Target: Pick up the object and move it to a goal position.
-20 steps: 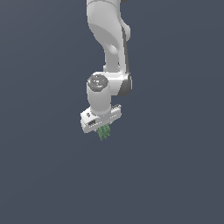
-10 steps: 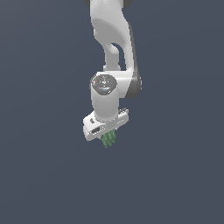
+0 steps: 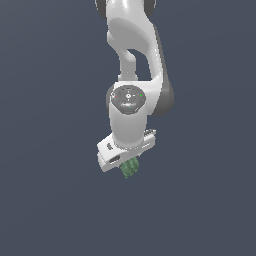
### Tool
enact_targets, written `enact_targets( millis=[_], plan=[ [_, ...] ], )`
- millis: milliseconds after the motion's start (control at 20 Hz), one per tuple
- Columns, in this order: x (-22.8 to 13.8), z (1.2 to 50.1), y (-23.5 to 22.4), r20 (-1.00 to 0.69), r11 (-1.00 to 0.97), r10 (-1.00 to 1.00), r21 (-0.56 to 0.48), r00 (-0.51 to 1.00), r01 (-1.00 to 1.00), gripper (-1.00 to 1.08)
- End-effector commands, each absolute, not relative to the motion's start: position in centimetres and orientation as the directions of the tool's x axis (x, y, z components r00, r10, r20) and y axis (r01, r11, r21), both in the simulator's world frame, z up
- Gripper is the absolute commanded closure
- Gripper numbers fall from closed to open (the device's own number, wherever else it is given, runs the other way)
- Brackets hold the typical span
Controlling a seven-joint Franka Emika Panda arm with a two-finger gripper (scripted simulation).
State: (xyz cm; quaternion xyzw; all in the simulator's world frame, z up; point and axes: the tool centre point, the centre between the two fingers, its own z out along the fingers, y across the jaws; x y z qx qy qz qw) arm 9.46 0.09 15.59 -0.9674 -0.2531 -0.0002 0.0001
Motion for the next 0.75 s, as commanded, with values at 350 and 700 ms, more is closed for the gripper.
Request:
enact_targets(
  millis=[350, 700],
  plan=[
    [11.8, 17.0, 1.1, 0.0, -0.872, 0.489, 0.0, 0.872, 0.489, 1.08],
    [12.3, 17.3, 1.2, 0.0, -0.872, 0.489, 0.0, 0.872, 0.489, 1.08]
  ],
)
